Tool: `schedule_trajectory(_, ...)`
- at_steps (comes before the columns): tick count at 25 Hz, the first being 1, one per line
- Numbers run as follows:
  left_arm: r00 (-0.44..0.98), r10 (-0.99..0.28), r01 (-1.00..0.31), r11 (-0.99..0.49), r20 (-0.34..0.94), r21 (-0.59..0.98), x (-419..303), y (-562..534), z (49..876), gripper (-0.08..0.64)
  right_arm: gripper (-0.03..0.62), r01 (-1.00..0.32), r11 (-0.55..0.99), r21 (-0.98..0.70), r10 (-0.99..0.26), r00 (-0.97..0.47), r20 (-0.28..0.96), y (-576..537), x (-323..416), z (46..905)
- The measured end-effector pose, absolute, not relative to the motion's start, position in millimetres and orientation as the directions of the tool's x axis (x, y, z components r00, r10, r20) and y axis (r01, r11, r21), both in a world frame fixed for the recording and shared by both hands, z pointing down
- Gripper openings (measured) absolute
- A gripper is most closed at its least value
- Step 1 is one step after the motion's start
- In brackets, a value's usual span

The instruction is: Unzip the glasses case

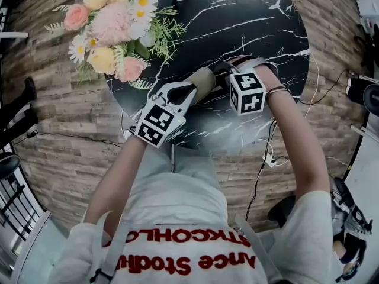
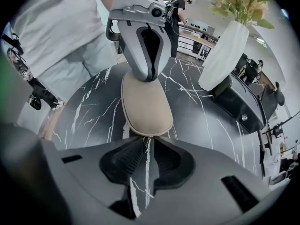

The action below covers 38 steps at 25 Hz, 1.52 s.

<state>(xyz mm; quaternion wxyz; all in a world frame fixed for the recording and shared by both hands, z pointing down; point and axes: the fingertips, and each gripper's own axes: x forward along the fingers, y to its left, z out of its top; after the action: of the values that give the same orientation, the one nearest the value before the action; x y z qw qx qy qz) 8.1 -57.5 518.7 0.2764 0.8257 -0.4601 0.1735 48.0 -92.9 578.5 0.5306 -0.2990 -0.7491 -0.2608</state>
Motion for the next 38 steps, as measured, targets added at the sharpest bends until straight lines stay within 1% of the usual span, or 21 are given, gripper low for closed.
schedule_trajectory(1,0.52,-0.662,-0.854,-0.417,0.54,0.311,7,-58,519,0.002,0.08,0.724,0.686,0.069,0.174,-0.256,0.951,-93,47,579)
schedule_trajectory(6,0.525,-0.651,-0.851,-0.411,0.548,0.327,4,-59,520,0.002,0.072,0.732,0.678,0.07,0.162,-0.241,0.957,-94,46,580)
schedule_trajectory(9,0.521,-0.651,-0.853,-0.41,0.551,0.322,4,-59,521,0.002,0.044,0.749,0.657,0.086,0.136,-0.23,0.964,-94,47,580)
schedule_trajectory(12,0.511,-0.658,-0.859,-0.417,0.553,0.298,5,-58,522,0.002,0.035,0.754,0.648,0.105,0.118,-0.235,0.965,-92,49,580)
schedule_trajectory(16,0.509,-0.66,-0.858,-0.437,0.552,0.269,8,-58,522,0.002,0.033,0.721,0.682,0.123,0.105,-0.263,0.959,-87,55,579)
schedule_trajectory(20,0.514,-0.656,-0.856,-0.438,0.553,0.275,7,-57,523,0.002,0.033,0.665,0.736,0.13,0.092,-0.287,0.953,-80,59,578)
schedule_trajectory(23,0.517,-0.654,-0.854,-0.439,0.553,0.279,7,-57,523,0.002,0.034,0.598,0.79,0.135,0.076,-0.313,0.947,-77,61,577)
schedule_trajectory(28,0.517,-0.659,-0.854,-0.44,0.547,0.276,7,-58,520,0.002,0.034,0.439,0.887,0.139,0.038,-0.372,0.928,-72,61,576)
schedule_trajectory(34,0.529,-0.642,-0.847,-0.442,0.555,0.296,6,-56,523,0.002,0.031,0.214,0.972,0.096,0.017,-0.472,0.881,-56,59,572)
schedule_trajectory(38,0.544,-0.633,-0.838,-0.444,0.551,0.317,7,-56,523,0.002,0.032,0.033,0.996,0.088,-0.058,-0.527,0.848,-53,58,572)
